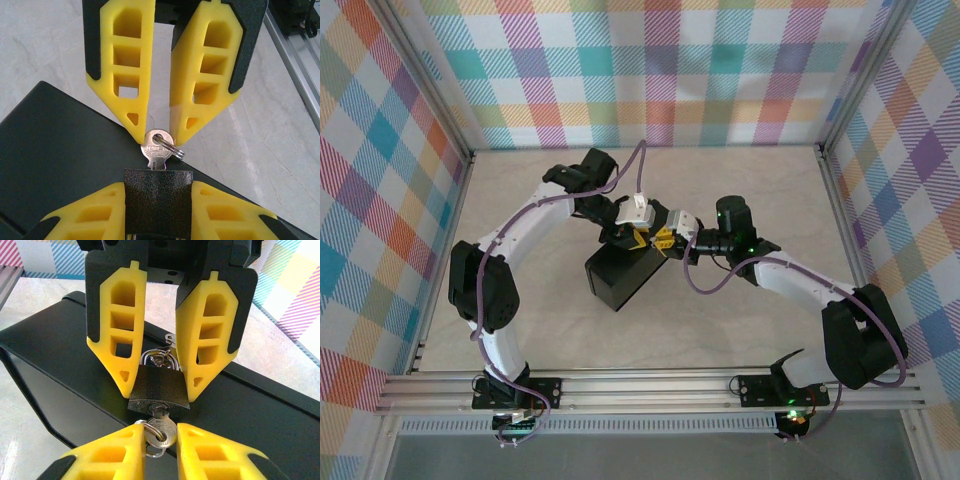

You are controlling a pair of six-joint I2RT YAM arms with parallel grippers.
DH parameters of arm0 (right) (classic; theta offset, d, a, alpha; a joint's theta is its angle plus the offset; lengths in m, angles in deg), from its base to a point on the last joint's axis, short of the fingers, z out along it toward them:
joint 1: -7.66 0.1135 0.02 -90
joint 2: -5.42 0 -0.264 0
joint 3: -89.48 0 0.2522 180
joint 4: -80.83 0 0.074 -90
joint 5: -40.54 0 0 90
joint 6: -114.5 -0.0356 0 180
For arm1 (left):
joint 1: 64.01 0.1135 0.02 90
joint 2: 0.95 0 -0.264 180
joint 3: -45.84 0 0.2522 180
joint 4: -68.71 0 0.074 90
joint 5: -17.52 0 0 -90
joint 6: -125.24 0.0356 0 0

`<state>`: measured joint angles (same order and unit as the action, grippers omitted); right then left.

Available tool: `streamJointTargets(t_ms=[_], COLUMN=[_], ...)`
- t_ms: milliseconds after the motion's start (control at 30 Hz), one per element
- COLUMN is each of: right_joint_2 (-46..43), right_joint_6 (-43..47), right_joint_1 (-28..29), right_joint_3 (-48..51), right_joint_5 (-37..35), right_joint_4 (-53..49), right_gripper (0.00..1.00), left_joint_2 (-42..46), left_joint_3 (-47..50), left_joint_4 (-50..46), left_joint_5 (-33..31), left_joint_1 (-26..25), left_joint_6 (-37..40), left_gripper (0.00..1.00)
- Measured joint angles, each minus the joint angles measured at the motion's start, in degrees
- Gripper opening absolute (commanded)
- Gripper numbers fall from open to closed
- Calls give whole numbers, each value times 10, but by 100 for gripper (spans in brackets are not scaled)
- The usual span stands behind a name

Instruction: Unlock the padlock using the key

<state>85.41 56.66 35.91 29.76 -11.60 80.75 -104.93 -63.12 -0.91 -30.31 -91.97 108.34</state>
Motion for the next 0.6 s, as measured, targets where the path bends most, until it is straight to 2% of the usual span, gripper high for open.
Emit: streamJointTargets(t_ms=[300, 400, 467, 600], right_joint_2=[0, 2, 6, 12], right_joint_6=[3, 3, 5, 16], right_joint_1=[3, 6, 9, 13], right_joint_3=[0, -4, -7, -12], right_joint_5=[-2, -3, -7, -11], right_joint_4=[-1, -7, -9, -10], right_gripper=[11, 21, 22, 14], left_joint_2=[0, 0, 0, 0], left_joint_3=[0, 0, 0, 0], left_joint_4=[-8, -11, -12, -12], left_joint_5=[0, 3, 3, 2], left_joint_1=[2, 4, 4, 4], left_joint_6=[0, 1, 2, 4], left_gripper=[14, 14, 15, 14])
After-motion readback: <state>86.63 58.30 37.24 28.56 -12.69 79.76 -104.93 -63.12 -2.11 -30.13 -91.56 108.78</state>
